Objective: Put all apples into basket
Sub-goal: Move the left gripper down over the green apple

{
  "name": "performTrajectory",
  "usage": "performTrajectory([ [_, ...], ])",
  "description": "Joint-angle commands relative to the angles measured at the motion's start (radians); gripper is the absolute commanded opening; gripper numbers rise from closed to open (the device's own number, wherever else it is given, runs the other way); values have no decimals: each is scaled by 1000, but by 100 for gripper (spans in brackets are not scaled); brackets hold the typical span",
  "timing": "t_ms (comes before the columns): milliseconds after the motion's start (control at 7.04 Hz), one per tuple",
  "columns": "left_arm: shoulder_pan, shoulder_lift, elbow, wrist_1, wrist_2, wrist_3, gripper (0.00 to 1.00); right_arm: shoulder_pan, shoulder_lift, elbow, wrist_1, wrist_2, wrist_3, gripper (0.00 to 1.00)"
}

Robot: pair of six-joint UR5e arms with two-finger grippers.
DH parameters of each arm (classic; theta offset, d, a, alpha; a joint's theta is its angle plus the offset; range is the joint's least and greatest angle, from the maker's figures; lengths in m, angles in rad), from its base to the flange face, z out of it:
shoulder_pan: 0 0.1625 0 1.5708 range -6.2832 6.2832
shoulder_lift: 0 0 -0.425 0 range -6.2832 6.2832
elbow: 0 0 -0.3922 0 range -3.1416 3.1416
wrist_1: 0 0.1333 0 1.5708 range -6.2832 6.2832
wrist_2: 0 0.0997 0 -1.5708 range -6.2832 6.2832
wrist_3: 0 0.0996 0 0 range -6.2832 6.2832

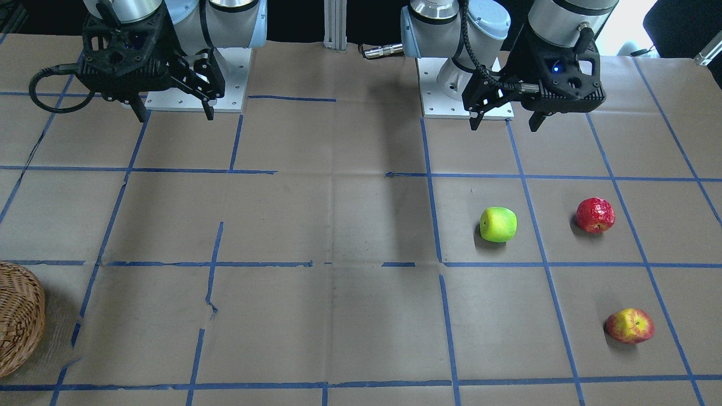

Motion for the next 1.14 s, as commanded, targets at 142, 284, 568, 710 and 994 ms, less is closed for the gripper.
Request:
performTrajectory([
  [142,39,-12,-204,143,5,2,98,0,0,0,0,0,-1,100],
  [284,89,-15,-330,295,8,19,98,0,0,0,0,0,-1,100],
  [568,222,-44,-522,613,2,168,98,-1,0,0,0,0,1,100],
  [710,264,-100,-526,658,-1,174,98,0,0,0,0,-1,1,100],
  [994,269,-199,-533,713,0,167,98,0,0,0,0,0,1,100],
])
